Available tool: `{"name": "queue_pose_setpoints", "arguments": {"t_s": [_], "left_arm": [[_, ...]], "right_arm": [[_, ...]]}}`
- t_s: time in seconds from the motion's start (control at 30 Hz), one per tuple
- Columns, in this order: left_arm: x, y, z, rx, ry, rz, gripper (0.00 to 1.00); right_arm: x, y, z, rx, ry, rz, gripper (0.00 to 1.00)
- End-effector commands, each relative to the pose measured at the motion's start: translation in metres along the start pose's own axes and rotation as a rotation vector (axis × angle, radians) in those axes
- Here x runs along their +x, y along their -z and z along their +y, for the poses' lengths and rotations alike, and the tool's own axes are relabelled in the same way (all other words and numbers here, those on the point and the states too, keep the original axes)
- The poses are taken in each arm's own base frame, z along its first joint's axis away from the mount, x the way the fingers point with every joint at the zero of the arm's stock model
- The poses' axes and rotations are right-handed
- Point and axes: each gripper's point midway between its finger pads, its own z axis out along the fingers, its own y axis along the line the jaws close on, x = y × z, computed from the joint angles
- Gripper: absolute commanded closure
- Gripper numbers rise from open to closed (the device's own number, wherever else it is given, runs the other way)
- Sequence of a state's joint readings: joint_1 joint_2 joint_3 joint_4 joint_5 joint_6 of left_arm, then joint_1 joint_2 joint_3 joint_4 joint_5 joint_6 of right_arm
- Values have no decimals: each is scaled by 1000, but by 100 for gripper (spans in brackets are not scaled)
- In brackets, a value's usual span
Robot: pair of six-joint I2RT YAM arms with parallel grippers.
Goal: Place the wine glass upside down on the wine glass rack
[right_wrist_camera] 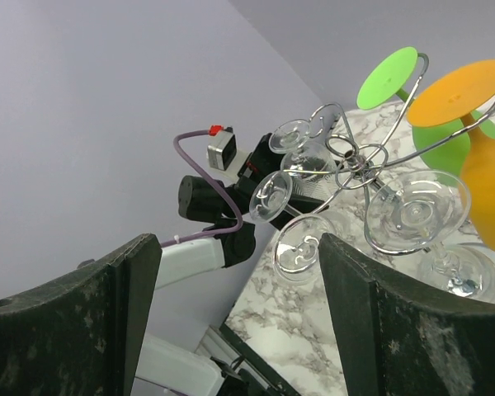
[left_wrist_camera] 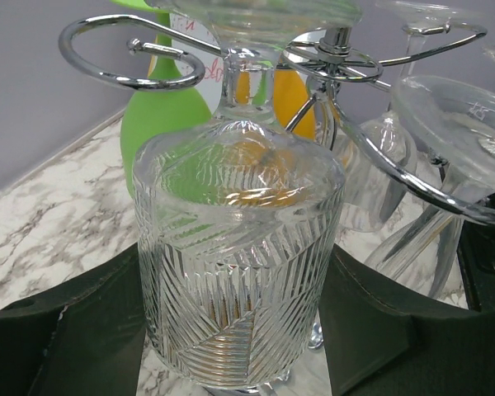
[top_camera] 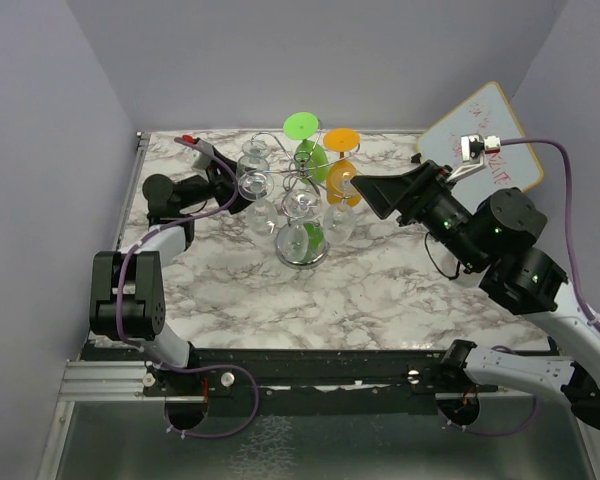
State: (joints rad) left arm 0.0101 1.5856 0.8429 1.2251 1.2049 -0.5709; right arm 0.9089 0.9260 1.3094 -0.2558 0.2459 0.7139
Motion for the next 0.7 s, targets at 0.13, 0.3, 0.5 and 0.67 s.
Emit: {"name": "queue_pose_setpoints", "arguments": {"t_s": [0.13, 0.3, 0.5, 0.67], "left_arm": [[-20, -23, -4, 76, -87, -14, 100], [-14, -31, 1, 80, -65, -4, 100], [-8, -34, 13, 18, -60, -12, 100], [-3, -38, 26, -40, -41, -6, 100]], "right_arm": [[-6, 7, -4, 14, -10, -31, 18], [-9, 12, -3, 2, -15, -45, 18], [-12, 14, -1, -8, -18, -57, 18], [-9, 12, -2, -9, -16, -48, 18]]}}
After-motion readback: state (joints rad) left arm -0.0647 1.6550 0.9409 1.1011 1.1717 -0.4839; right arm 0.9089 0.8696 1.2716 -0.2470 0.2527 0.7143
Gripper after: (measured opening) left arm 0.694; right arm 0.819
